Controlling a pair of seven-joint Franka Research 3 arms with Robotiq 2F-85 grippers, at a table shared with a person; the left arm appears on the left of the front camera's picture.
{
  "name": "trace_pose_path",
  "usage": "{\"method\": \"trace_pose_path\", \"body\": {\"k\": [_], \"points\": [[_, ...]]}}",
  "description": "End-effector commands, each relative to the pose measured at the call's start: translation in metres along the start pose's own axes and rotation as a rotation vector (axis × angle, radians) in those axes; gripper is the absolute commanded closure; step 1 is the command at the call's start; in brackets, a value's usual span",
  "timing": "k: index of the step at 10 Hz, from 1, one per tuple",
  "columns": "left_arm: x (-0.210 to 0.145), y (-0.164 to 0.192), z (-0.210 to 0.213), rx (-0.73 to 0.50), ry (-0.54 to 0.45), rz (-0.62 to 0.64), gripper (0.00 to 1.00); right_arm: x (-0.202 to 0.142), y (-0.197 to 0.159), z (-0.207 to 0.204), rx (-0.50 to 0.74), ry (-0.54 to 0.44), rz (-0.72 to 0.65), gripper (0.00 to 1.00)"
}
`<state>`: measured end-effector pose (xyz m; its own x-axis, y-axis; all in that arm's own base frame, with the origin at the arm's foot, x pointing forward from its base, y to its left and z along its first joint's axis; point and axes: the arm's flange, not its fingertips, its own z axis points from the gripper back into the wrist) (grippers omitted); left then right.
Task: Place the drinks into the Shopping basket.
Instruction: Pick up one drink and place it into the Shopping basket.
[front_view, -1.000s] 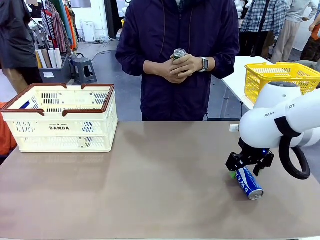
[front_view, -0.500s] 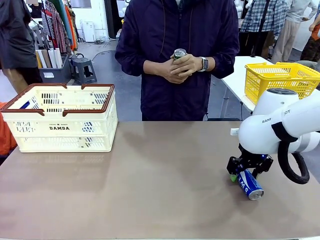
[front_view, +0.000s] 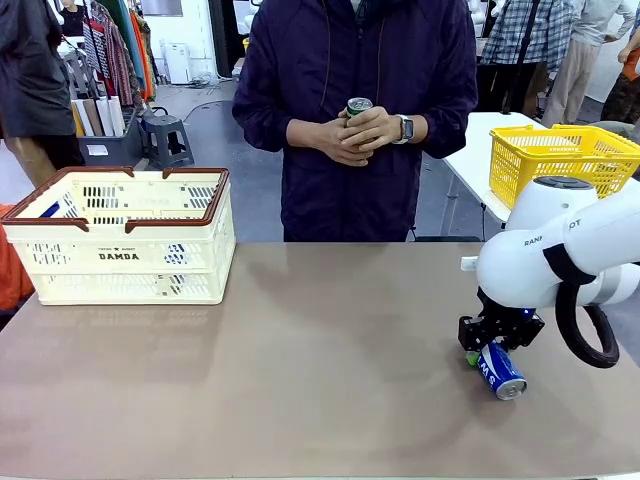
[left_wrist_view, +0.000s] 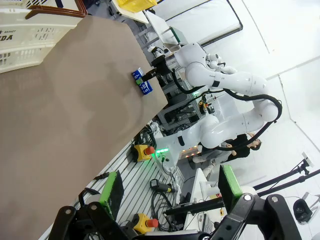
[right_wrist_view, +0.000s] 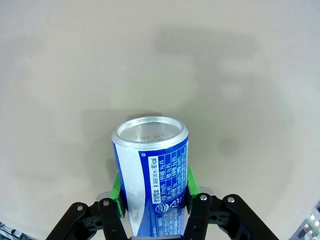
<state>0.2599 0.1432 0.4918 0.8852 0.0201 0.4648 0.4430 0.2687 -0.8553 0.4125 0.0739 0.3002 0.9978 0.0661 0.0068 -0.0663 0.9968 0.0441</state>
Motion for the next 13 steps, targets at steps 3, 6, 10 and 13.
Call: {"method": "trace_pose_path", "body": {"k": [3, 6, 10, 13], "points": [[0.001, -0.003, 0.002, -0.013, -0.010, 0.006, 0.00, -0.008, -0.006, 0.042, -0.033, 0.001, -0.027, 1.00], [0.001, -0.003, 0.002, -0.013, -0.010, 0.006, 0.00, -0.043, -0.007, 0.164, -0.085, -0.030, -0.140, 1.00], [0.001, -0.003, 0.002, -0.013, -0.010, 0.006, 0.00, -0.063, -0.014, 0.194, -0.046, -0.071, -0.159, 1.00], [0.001, -0.003, 0.002, -0.013, -0.010, 0.006, 0.00, -0.067, -0.019, 0.201, -0.055, -0.084, -0.180, 1.00]]}}
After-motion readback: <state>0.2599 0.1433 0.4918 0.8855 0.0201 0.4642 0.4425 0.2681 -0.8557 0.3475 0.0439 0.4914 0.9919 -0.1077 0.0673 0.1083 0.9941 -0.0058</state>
